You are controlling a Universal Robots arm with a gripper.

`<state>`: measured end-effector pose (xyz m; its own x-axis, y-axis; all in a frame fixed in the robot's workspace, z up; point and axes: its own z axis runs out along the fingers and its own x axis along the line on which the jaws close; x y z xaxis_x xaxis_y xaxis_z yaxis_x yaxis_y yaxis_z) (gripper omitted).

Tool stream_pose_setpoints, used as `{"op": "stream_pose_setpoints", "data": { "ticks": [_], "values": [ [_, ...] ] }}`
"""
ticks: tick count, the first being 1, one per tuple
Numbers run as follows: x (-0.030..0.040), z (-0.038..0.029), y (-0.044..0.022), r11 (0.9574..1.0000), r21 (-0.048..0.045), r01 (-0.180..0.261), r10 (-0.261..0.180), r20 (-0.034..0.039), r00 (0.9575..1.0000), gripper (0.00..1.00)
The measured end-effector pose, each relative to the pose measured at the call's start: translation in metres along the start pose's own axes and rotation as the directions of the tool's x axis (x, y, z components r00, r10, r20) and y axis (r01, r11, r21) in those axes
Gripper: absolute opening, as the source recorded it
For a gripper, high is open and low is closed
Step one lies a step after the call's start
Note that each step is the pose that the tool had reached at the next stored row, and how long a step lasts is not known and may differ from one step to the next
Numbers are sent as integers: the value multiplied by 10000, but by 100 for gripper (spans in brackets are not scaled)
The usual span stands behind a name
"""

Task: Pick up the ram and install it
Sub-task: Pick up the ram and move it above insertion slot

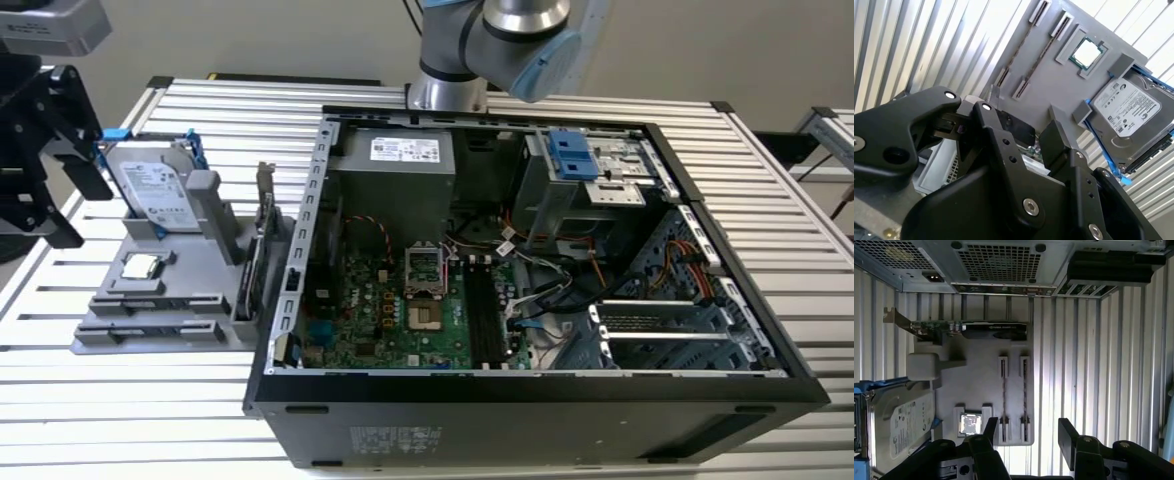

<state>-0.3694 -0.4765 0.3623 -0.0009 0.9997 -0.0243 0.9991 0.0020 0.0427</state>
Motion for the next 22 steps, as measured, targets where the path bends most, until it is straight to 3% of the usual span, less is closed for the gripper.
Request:
{"op": "stream_pose_setpoints", "data": {
  "ticks": [22],
  "values": [
    [3,133,-5,10000,1,6,-6,143,9999,100]
  ]
}}
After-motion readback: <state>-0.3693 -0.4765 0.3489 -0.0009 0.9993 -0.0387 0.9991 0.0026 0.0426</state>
